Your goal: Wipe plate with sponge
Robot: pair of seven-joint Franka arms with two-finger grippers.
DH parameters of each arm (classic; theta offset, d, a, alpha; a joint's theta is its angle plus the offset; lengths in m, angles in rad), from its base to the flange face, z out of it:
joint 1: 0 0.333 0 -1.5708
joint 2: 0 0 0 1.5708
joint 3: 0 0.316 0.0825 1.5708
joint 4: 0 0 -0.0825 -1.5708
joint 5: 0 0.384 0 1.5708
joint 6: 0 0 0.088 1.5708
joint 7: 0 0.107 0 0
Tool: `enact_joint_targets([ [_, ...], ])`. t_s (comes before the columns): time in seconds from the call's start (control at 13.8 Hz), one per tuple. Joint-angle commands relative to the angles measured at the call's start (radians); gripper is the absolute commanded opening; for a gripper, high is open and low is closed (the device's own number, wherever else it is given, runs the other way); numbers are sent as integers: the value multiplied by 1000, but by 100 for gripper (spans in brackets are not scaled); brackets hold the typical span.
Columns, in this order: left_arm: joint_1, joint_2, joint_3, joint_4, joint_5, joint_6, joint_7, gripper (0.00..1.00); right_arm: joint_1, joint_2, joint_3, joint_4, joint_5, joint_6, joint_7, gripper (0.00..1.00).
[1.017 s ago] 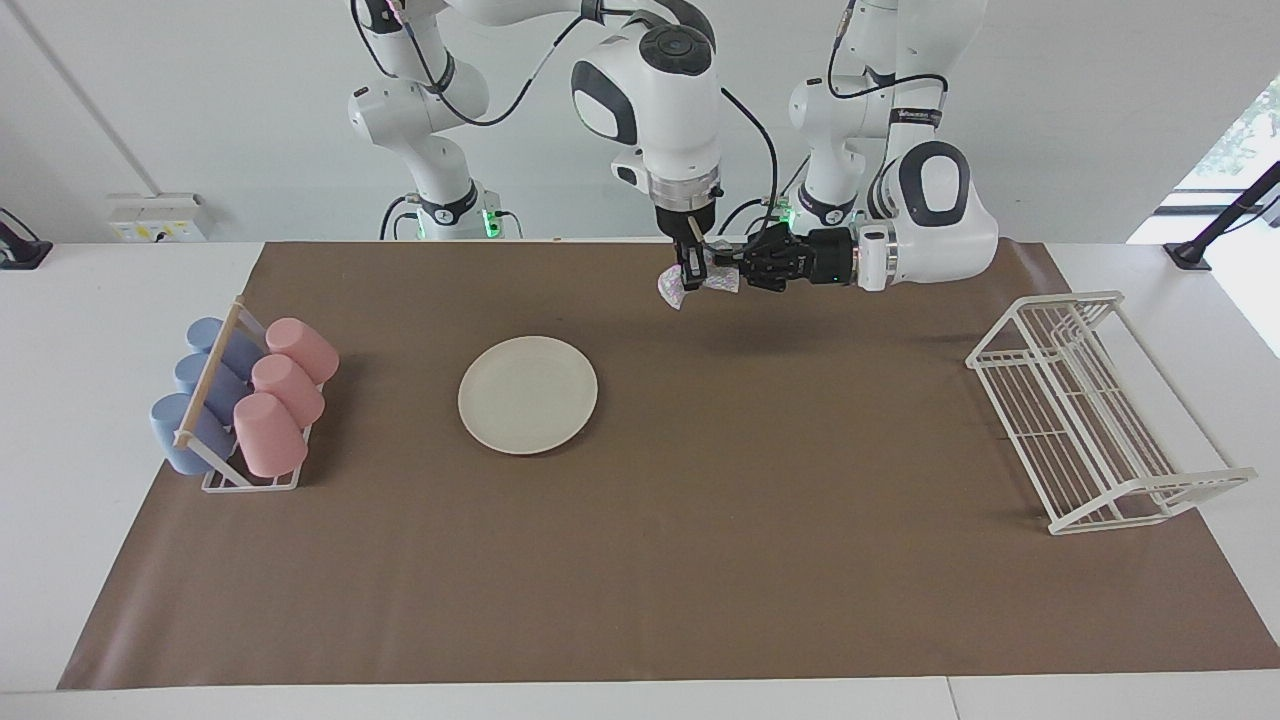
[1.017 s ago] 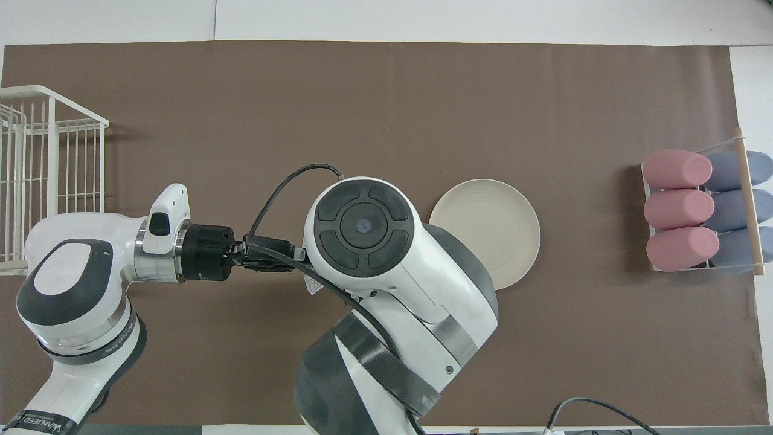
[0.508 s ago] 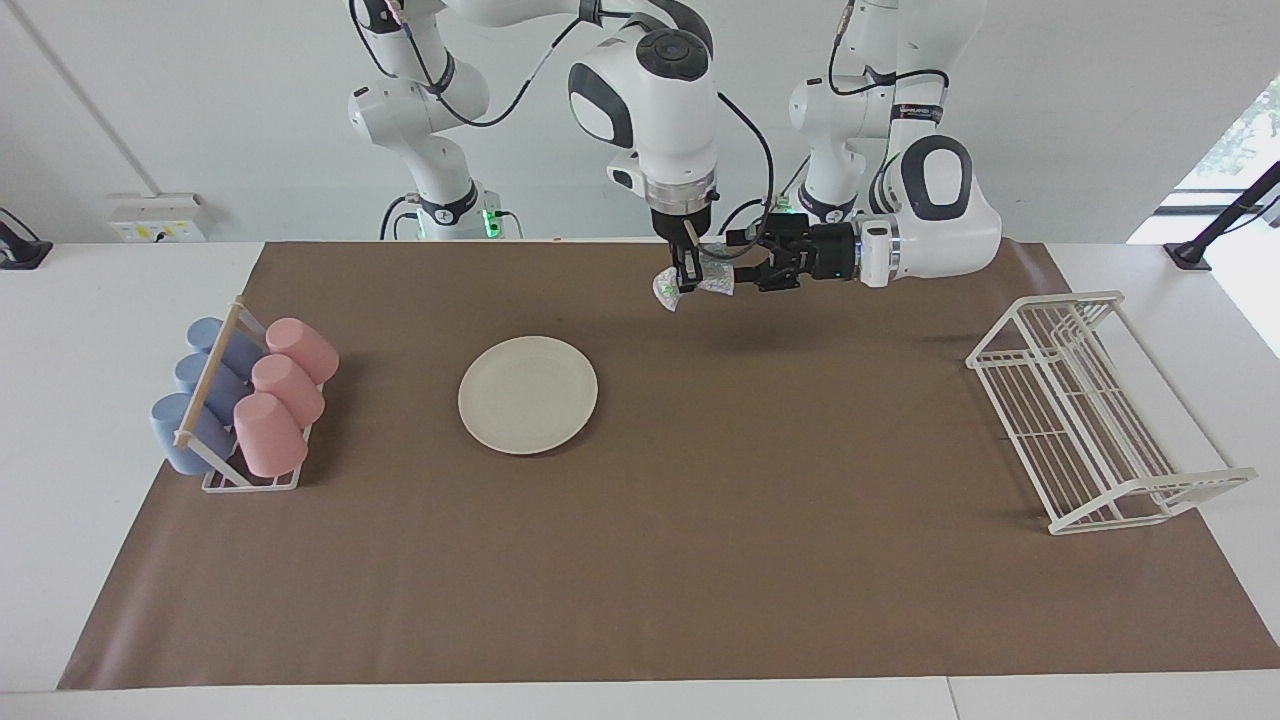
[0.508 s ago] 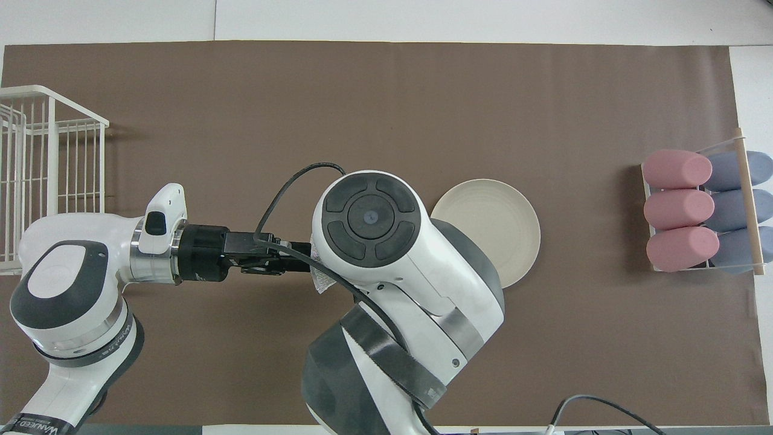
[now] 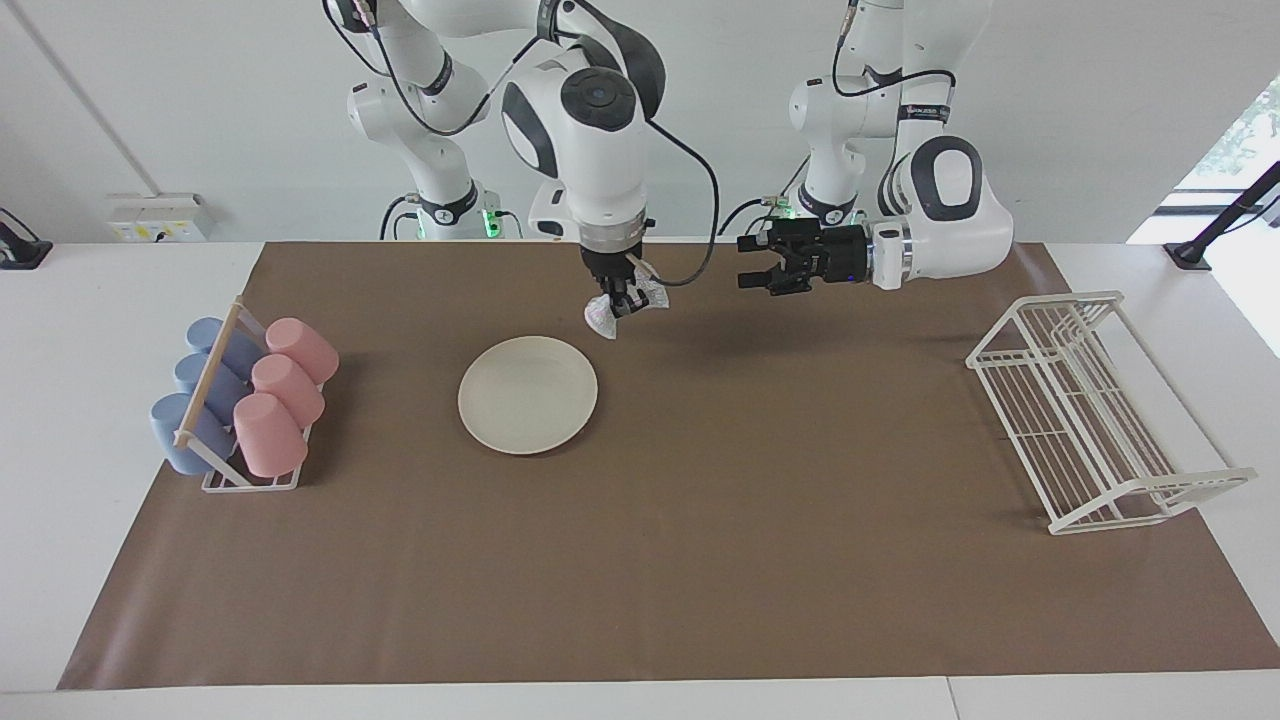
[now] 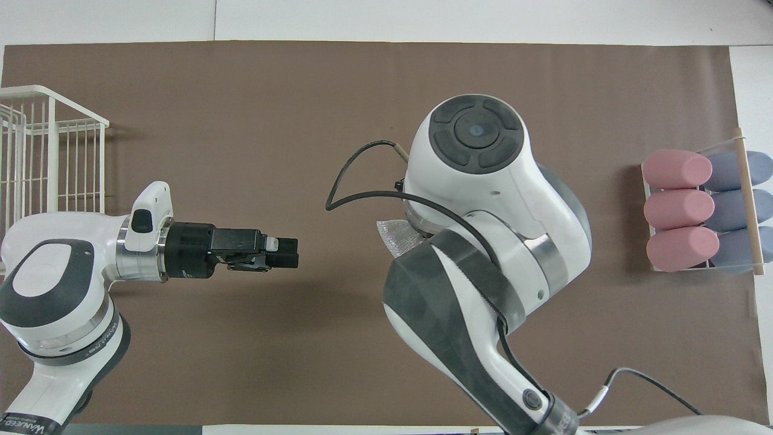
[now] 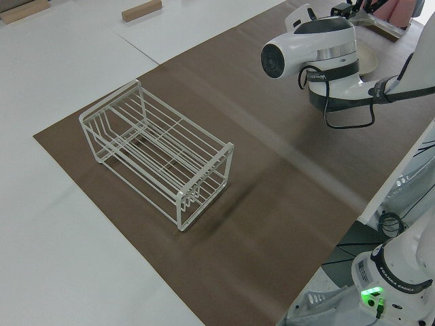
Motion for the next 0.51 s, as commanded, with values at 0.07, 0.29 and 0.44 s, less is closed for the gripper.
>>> enact_joint_targets([
  [0.07, 107, -17, -1, 25, 205, 15, -37, 100, -137, -58, 6, -133, -38, 55, -388, 14],
  [0.29, 163, -14, -1, 80, 432, 41, -52, 100, -159, -107, 8, -287, -43, 248, -297, 14],
  [0.44, 157, -16, -1, 144, 643, 76, -134, 100, -170, -149, 9, -416, -37, 403, -261, 14],
])
